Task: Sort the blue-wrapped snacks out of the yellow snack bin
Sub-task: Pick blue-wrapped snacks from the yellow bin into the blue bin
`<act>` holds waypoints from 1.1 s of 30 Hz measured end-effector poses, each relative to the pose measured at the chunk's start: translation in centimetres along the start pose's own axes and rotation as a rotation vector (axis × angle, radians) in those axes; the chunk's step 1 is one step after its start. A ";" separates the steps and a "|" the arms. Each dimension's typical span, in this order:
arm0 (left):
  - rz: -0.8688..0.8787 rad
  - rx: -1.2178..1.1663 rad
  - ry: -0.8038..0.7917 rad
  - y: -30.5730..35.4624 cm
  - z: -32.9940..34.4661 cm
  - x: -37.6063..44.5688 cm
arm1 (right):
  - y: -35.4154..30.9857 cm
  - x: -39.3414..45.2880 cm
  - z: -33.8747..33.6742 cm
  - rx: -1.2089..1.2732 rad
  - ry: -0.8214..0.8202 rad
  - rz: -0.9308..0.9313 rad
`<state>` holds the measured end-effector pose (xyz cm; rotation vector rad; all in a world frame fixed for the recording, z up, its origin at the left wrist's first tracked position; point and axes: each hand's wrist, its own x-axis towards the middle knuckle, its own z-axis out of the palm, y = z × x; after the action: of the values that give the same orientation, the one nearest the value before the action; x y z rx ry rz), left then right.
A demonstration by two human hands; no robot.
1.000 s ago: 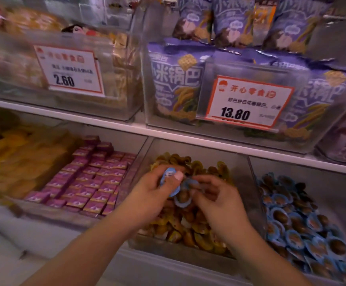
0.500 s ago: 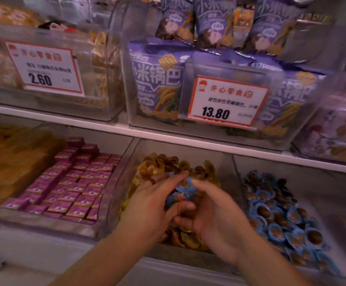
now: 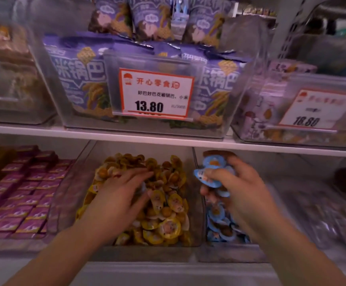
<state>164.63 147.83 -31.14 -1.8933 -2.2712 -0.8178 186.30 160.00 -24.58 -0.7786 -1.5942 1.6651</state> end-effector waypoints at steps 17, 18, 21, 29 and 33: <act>-0.013 -0.211 0.156 -1.2 -0.5 -0.2 | 1.9 0.7 0.3 -0.730 0.053 -0.583; -0.024 -0.218 0.170 -1.3 -0.8 -0.5 | 2.2 0.7 1.9 -0.804 -0.063 -0.624; -0.053 -0.252 0.215 -2.0 -1.5 -1.5 | 4.1 1.7 5.9 -1.154 -0.277 -0.531; -0.049 -0.342 0.252 -2.4 -2.1 -2.6 | 7.5 5.7 8.6 -1.455 -0.448 0.057; -0.113 -0.402 0.288 -2.4 -2.4 -2.1 | 6.9 5.5 8.4 -1.412 -0.442 0.110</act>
<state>162.26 144.64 -30.74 -1.6455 -2.1706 -1.5508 175.77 159.57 -30.74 -1.1554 -3.0770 0.5216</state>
